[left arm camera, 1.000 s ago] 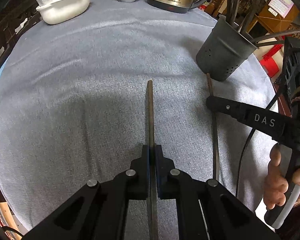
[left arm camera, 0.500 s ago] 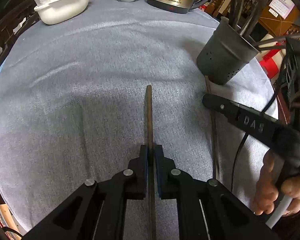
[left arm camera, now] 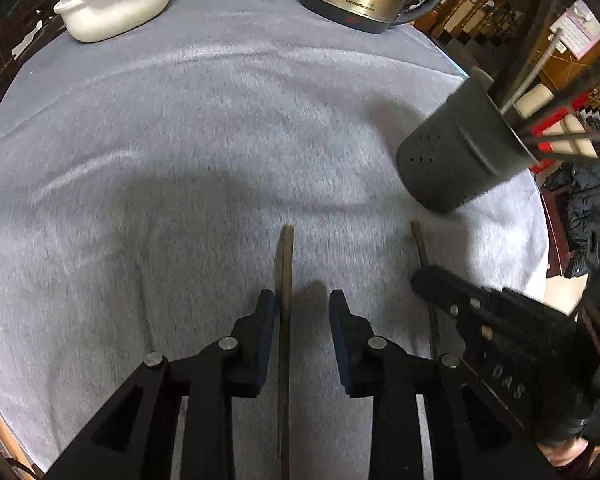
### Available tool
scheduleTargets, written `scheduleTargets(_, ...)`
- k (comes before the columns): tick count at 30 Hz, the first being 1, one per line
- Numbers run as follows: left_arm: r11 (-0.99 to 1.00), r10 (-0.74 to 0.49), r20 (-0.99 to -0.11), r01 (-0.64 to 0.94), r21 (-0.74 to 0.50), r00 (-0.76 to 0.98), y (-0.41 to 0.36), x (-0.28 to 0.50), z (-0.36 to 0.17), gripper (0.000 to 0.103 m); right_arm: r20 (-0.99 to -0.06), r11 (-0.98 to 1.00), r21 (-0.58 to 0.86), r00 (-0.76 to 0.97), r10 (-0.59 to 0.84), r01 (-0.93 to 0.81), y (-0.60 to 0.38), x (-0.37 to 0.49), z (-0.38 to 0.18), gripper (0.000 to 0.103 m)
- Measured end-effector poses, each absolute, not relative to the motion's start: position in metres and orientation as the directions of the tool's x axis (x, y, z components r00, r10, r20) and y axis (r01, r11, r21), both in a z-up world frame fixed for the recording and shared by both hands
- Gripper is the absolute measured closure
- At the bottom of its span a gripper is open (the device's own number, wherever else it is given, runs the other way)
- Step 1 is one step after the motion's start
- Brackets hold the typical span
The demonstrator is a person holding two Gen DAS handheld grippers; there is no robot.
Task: Organize utensils
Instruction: 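Lift both held dark sticks up off the cloth, then carry both held sticks up and over the grey cup opening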
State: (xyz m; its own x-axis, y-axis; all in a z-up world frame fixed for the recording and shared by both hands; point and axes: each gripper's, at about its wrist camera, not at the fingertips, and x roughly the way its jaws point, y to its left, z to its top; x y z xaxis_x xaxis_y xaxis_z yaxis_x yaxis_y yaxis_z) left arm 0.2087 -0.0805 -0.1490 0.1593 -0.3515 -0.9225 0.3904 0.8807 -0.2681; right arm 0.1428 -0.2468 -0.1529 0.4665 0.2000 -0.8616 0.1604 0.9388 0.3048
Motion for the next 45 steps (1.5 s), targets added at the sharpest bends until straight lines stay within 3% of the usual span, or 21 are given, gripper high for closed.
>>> scheduleTargets(4,0.88,-0.342,-0.924,0.403,-0.252,0.169,-0.094,0.219,-0.149,0.077,-0.872,0.931,0.322,0.437,0.221,0.17,-0.249,0.148,-0.154,0.095)
scheduleTargets(7,0.886,-0.316,-0.929,0.41,-0.217,0.193,-0.097,0.225,-0.148,0.093,-0.864,0.923,0.337,0.45,0.226,0.184,-0.252,0.151,-0.155,0.094)
scheduleTargets(10,0.889,-0.331,-0.924,0.391,-0.237,0.193,-0.094,0.23,-0.149,0.097,-0.86,0.944,0.291,0.475,0.188,0.154,-0.244,0.153,-0.153,0.095)
scheduleTargets(17,0.9,-0.347,-0.903,0.36,-0.244,0.254,-0.077,0.218,-0.139,0.098,-0.828,0.942,0.311,0.523,0.203,0.126,-0.243,0.144,-0.141,0.097)
scheduleTargets(28,0.873,-0.44,-0.78,0.415,-0.256,0.445,-0.051,0.176,-0.042,0.098,-0.668,0.928,0.373,0.699,0.253,0.02,-0.245,0.109,-0.064,0.097)
scheduleTargets(45,0.856,-0.491,-0.638,0.466,-0.226,0.593,-0.04,0.133,0.037,0.098,-0.471,0.93,0.366,0.854,0.22,-0.038,-0.245,0.062,0.018,0.097)
